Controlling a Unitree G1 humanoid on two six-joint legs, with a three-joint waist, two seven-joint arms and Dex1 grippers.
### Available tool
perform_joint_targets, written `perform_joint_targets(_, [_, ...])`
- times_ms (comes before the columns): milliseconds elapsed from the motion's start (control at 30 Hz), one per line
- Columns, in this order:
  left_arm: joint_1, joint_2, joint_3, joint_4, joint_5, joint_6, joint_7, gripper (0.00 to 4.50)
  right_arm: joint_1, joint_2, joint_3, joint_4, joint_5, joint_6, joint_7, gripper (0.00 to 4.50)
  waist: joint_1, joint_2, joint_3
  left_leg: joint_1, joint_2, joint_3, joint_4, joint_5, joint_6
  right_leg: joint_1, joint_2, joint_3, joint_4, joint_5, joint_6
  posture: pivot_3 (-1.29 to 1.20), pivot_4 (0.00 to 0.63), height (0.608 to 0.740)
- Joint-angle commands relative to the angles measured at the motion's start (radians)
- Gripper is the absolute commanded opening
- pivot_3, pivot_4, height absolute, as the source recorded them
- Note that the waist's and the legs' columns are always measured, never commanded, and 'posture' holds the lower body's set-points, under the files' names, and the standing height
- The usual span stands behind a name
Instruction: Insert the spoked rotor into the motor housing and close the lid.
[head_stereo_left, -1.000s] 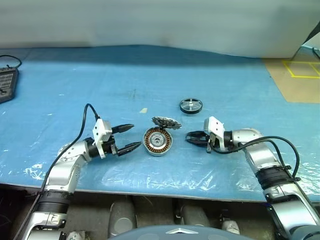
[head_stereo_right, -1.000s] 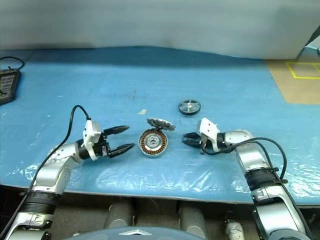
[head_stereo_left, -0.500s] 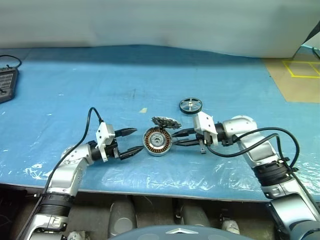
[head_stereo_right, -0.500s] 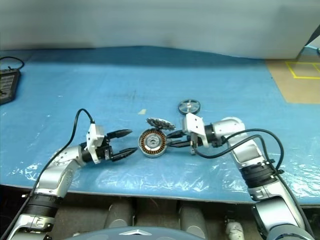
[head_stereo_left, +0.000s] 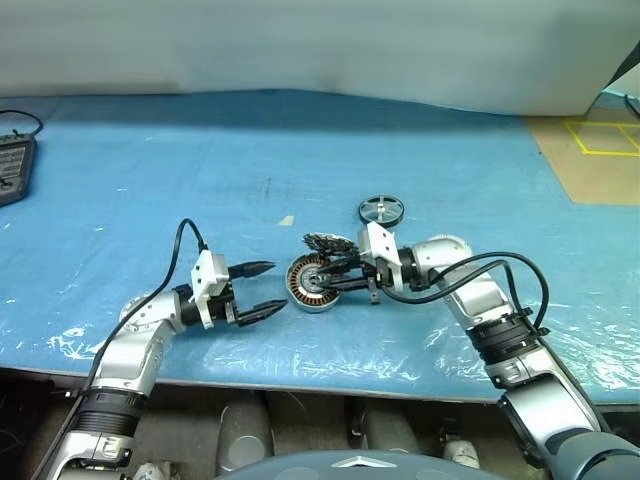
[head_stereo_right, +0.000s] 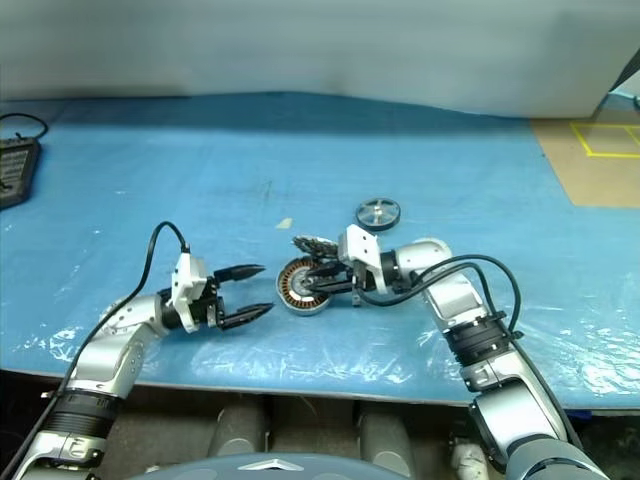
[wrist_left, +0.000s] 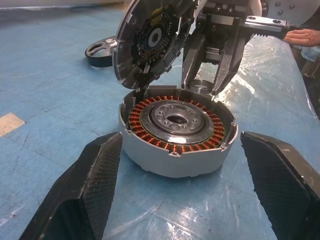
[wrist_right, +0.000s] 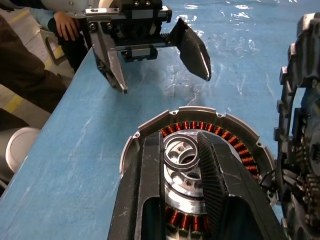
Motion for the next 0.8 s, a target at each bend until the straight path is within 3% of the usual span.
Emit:
perform_joint_targets(33, [0.003, 0.002, -0.009, -0.001, 0.002, -0.029, -0.011, 3.99, -0.028, 0.023, 0.009, 0.021, -0.015, -0.006, -0.032, 0.57, 0.0, 0.0, 0.0, 0.0, 0.0, 0.0, 0.0, 0.0, 0.0, 0.0, 0.0, 0.0, 0.0, 0.0, 0.0, 0.0, 0.15, 0.74])
perform_joint_targets(800, [0.002, 0.006, -0.004, 0.063, 0.007, -0.09, -0.006, 3.99, -0.06, 0.052, 0.034, 0.118, -0.054, -0.03, -0.053, 0.57, 0.001, 0.0, 0.0, 0.0, 0.0, 0.0, 0.001, 0.0, -0.001, 0.0, 0.0, 0.0, 0.002, 0.0, 0.0, 0.0, 0.15, 0.74])
